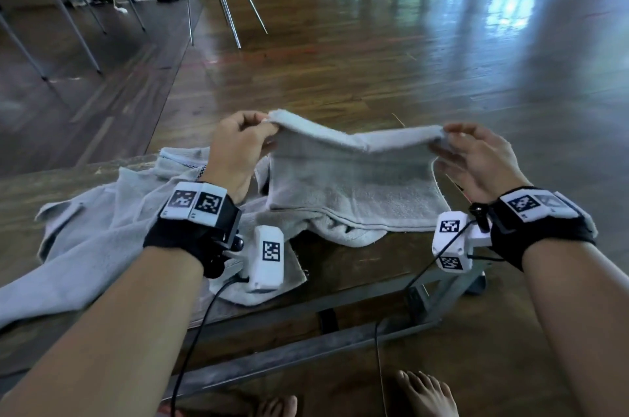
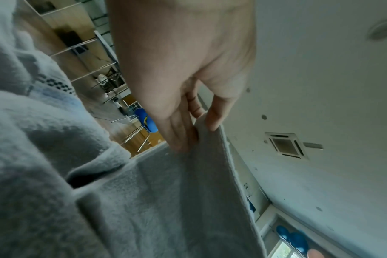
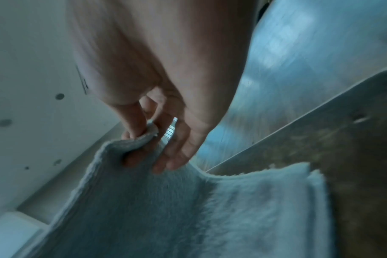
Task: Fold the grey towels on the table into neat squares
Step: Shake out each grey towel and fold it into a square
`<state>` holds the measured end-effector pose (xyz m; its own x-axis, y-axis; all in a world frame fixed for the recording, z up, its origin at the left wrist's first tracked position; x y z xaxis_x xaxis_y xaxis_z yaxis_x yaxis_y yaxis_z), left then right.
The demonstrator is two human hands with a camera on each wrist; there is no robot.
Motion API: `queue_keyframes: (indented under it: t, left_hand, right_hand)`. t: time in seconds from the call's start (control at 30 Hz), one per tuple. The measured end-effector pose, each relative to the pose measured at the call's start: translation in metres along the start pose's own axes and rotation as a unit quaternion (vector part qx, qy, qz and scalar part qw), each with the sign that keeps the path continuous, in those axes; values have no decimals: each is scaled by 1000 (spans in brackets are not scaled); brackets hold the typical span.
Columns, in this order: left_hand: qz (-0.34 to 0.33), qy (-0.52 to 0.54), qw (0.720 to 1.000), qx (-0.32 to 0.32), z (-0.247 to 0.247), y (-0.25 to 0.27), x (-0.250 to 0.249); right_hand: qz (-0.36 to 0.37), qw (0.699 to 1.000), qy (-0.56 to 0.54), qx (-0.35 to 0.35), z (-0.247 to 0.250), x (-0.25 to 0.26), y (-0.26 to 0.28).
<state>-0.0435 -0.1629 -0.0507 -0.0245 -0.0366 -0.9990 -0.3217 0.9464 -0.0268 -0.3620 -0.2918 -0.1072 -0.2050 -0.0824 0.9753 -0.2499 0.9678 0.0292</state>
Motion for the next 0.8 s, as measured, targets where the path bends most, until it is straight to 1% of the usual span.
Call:
queue_keyframes:
  t: [0.07, 0.13, 0.17, 0.23, 0.3, 0.33, 0.4, 0.43, 0.47, 0.53, 0.67, 0.73, 0.8]
  left_hand:
    - [44, 17, 999, -8, 2, 4, 9]
    - [92, 29, 995, -12, 6, 8, 19]
    - [123, 31, 992, -5, 6, 10, 24]
    - [181, 19, 983, 13, 7, 13, 35]
    - [212, -47, 976, 7, 8, 14, 42]
    - [215, -114, 970, -1, 9, 13, 45]
    - [204, -281, 938, -18, 11, 13, 46]
    - [195, -328, 924, -14, 10, 13, 46]
    - [191, -349, 917, -1, 9, 14, 48]
    - [187, -364, 912, 13, 7, 14, 51]
    - [137, -337, 931, -32, 10, 10, 42]
    - [140, -326, 934, -47, 17, 7, 41]
    - [149, -320, 935, -38, 19, 7, 44]
  right_hand:
    - [-78, 993, 87, 7, 11, -15, 7]
    - [-156, 973, 170, 22, 20, -30, 14]
    - [-179, 964, 195, 23, 24, -34, 16]
    - [-195, 955, 224, 13, 30, -38, 18]
    - [-193, 952, 236, 4, 32, -39, 19]
    - [-190, 951, 244, 4, 33, -40, 20]
    - [-194, 941, 276, 9, 35, -41, 23]
    - [-203, 932, 301, 14, 36, -41, 25]
    - [-212, 921, 325, 20, 37, -41, 26]
    - [-217, 909, 356, 28, 37, -40, 28]
    - [-190, 918, 348, 22, 39, -35, 28]
    - [-183, 922, 341, 17, 41, -33, 29]
    - [-197, 913, 356, 21, 44, -34, 32]
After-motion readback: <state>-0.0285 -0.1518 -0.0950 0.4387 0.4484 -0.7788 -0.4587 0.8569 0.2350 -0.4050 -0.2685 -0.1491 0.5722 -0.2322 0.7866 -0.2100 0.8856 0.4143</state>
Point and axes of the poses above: each hand's wrist, its own y-axis away from the middle knuckle, its own z-axis out of the back of the hand, x = y × z, the point moved 4 cm from there along -y, towards the middle knuckle, and after that the axes turned 13 degrees about x, right-handed, at the moved point
